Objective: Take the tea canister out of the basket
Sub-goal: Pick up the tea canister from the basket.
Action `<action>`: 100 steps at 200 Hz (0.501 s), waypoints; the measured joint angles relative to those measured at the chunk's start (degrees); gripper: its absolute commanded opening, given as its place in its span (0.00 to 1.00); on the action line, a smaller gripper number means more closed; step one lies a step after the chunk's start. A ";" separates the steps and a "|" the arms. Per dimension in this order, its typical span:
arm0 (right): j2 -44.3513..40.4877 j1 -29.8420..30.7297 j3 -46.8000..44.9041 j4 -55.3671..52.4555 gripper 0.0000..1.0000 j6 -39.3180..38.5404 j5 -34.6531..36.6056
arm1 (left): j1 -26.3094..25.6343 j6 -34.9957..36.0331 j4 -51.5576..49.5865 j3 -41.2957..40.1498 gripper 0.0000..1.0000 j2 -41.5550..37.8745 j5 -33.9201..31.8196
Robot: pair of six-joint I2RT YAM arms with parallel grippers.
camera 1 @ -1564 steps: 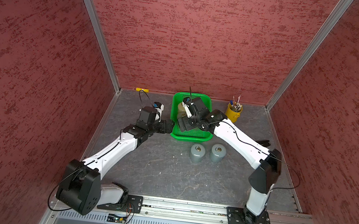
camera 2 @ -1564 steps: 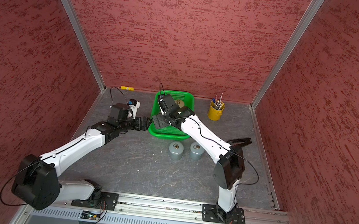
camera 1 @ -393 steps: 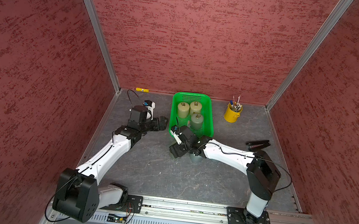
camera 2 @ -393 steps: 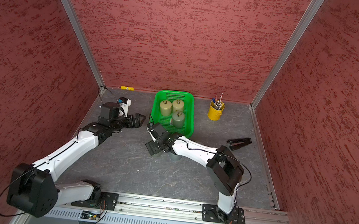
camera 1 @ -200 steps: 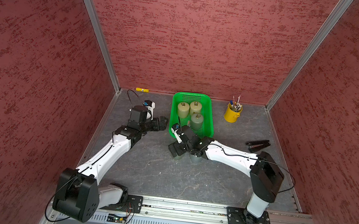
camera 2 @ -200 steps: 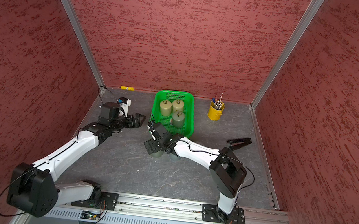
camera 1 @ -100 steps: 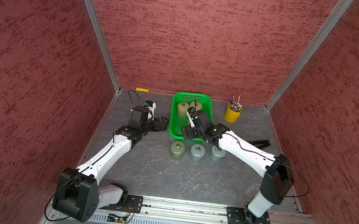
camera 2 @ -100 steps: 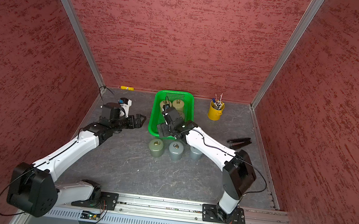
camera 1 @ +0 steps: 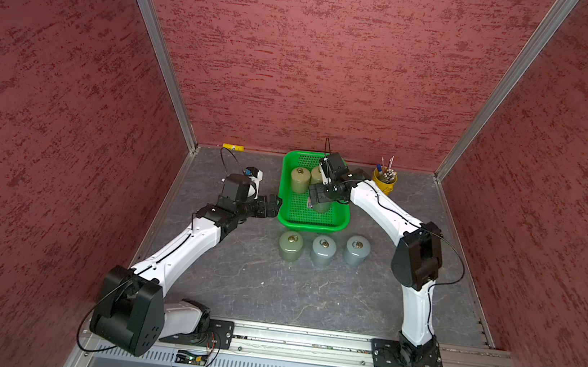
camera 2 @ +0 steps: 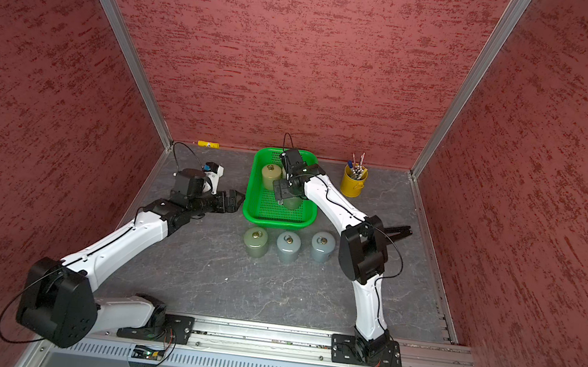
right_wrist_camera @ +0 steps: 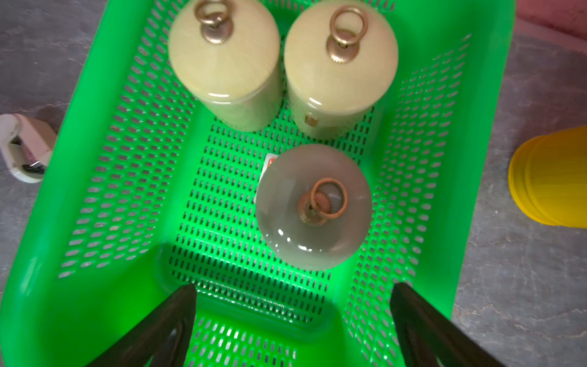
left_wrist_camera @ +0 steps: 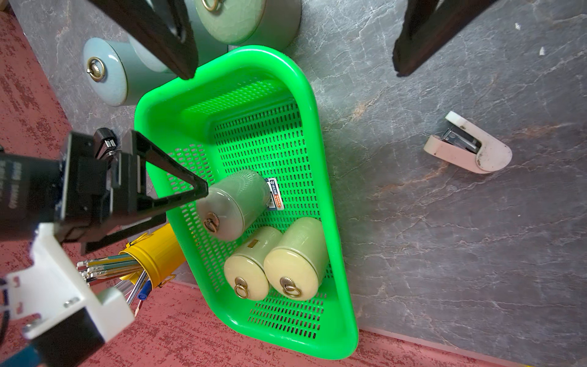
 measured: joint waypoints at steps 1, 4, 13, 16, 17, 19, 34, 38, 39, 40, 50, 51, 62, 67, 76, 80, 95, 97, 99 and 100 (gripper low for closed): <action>0.09 -0.02 0.17 -0.07 0.99 0.00 -0.02 | 0.00 0.00 0.00 0.00 1.00 0.02 0.02; 0.52 -0.07 0.96 -0.39 0.99 -0.04 -0.07 | 0.00 0.00 0.00 0.02 1.00 0.07 0.02; 2.05 -0.37 3.48 -1.09 0.99 -0.28 -0.44 | 0.00 0.00 0.02 0.20 1.00 0.31 0.04; 2.49 -0.46 4.13 -1.27 0.99 -0.33 -0.48 | 0.00 0.00 0.02 0.24 1.00 0.39 0.07; 2.58 -0.50 4.28 -1.31 0.99 -0.35 -0.52 | 0.00 0.00 0.02 0.26 1.00 0.46 0.07; 2.84 -0.55 4.72 -1.42 0.99 -0.39 -0.63 | 0.00 -0.02 0.02 0.31 1.00 0.55 0.07; 5.05 -0.70 8.17 -2.82 0.99 -0.66 -0.96 | 0.00 -0.04 -0.02 0.63 1.00 1.27 0.13; 5.64 -0.70 9.03 -3.10 0.99 -0.72 -1.01 | 0.00 -0.04 -0.02 0.72 1.00 1.49 0.13; 5.75 -0.70 9.14 -3.15 0.99 -0.74 -1.03 | 0.00 -0.04 -0.02 0.74 1.00 1.51 0.13; 5.95 -0.70 9.40 -3.21 0.99 -0.76 -1.01 | 0.00 -0.04 -0.02 0.74 1.00 1.60 0.15; 7.19 -0.70 10.86 -3.67 0.99 -0.85 -1.03 | 0.00 -0.04 -0.07 0.85 1.00 1.97 0.17; 7.34 -0.70 11.02 -3.72 0.99 -0.85 -1.03 | 0.00 -0.04 -0.07 0.85 1.00 1.99 0.17; 8.52 -0.70 12.13 -4.26 0.99 -0.87 -1.03 | 0.00 -0.04 -0.24 0.85 1.00 2.14 0.20; 9.11 -0.72 12.57 -4.48 0.99 -0.90 -1.03 | 0.00 -0.04 -0.35 0.85 1.00 2.14 0.20; 10.14 -0.76 13.42 -4.94 0.99 -0.87 -1.03 | 0.00 -0.02 -0.42 0.90 1.00 2.14 0.20; 10.51 -0.76 13.68 -5.09 0.99 -0.90 -1.03 | 0.00 -0.02 -0.42 0.94 1.00 2.14 0.20; 11.89 -0.76 14.60 -5.88 0.99 -0.96 -0.98 | 0.00 -0.02 -0.42 1.03 1.00 2.14 0.20; 12.04 -0.76 14.78 -5.97 0.99 -0.98 -0.98 | 0.00 -0.02 -0.42 1.05 1.00 2.14 0.17; 12.22 -0.76 14.88 -6.01 0.99 -1.03 -0.96 | 0.00 -0.02 -0.42 1.05 1.00 2.14 0.20; 12.26 -0.76 14.93 -6.01 0.99 -1.07 -0.94 | 0.00 -0.02 -0.42 1.05 1.00 2.14 0.17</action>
